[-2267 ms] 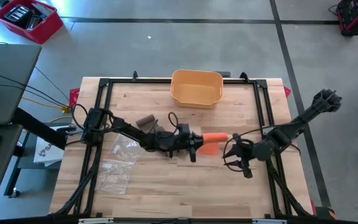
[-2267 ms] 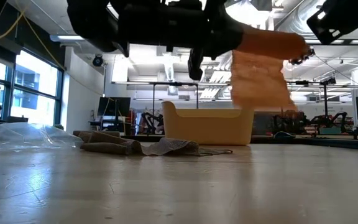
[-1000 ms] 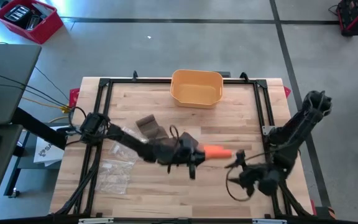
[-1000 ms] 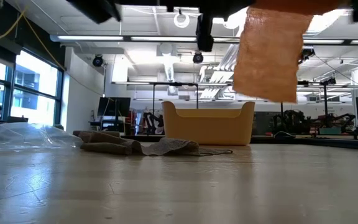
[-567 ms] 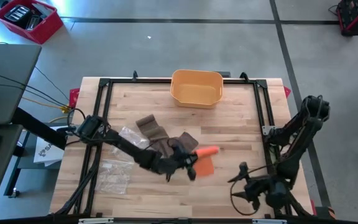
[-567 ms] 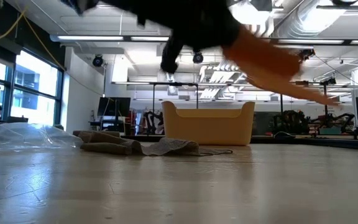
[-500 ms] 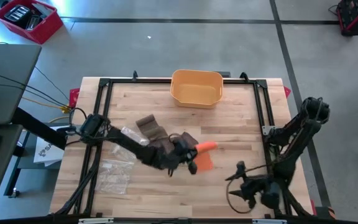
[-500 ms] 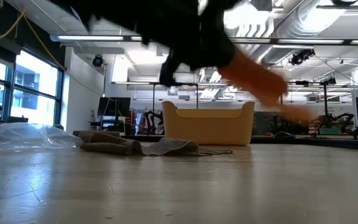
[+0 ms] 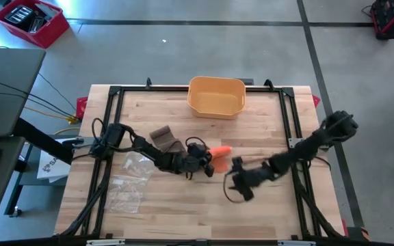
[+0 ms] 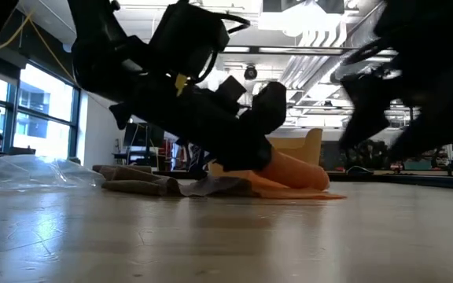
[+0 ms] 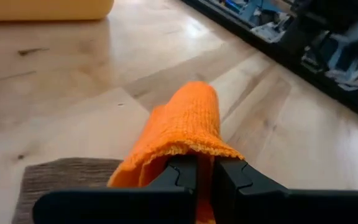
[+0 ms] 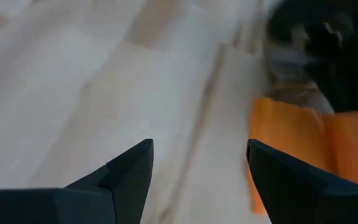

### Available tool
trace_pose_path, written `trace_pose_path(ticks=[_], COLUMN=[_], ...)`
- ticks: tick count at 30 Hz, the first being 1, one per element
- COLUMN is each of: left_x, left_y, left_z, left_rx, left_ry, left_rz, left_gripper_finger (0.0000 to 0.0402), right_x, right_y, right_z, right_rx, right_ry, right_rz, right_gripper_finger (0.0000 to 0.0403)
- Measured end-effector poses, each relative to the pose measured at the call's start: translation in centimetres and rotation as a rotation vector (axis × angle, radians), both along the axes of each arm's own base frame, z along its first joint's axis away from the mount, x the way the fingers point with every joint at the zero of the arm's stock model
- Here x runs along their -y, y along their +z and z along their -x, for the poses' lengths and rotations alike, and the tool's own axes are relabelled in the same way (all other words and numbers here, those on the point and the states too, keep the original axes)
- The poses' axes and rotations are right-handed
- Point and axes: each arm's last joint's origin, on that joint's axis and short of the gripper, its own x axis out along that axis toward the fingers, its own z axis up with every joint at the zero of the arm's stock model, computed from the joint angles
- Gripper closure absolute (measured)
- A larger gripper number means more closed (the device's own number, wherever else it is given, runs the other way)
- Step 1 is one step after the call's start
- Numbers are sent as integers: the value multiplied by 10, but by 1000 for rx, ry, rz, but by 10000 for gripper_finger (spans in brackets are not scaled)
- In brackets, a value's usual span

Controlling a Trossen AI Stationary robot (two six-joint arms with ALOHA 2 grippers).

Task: Roll bandage
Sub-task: Roll the orange bandage

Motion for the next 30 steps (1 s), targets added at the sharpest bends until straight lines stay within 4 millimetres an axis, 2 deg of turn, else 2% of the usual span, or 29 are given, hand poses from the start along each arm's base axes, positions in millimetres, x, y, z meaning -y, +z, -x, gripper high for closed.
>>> trace_pose_path(ticks=[3, 9, 12, 16, 23, 25, 27, 30], left_x=[0, 0, 2, 3, 3, 3, 3, 5], left_y=[1, 2, 2, 5, 15, 20, 25, 31], left_z=[0, 0, 0, 0, 0, 1, 1, 1], left_rx=[6, 10, 18, 31, 14, 7, 6, -6], left_ry=[-10, -10, -11, -13, -43, -54, -74, -134], left_rz=[-11, -8, -2, 3, -62, -91, -114, -152], left_gripper_finger=[391, 391, 391, 391, 391, 391, 391, 391], right_x=[23, 41, 48, 58, 62, 58, 52, 41], right_y=[-13, -31, -36, -47, -51, -51, -49, -41], right_z=[-10, -32, -45, -50, -50, -49, -46, -36], right_rx=[-56, -66, -88, -164, -224, -234, -244, -297], right_ry=[-61, -139, -168, -200, -208, -180, -165, -123], right_rz=[-22, -10, -42, -111, -194, -222, -234, -249], right_gripper_finger=[151, 152, 165, 220, 380, 393, 391, 399])
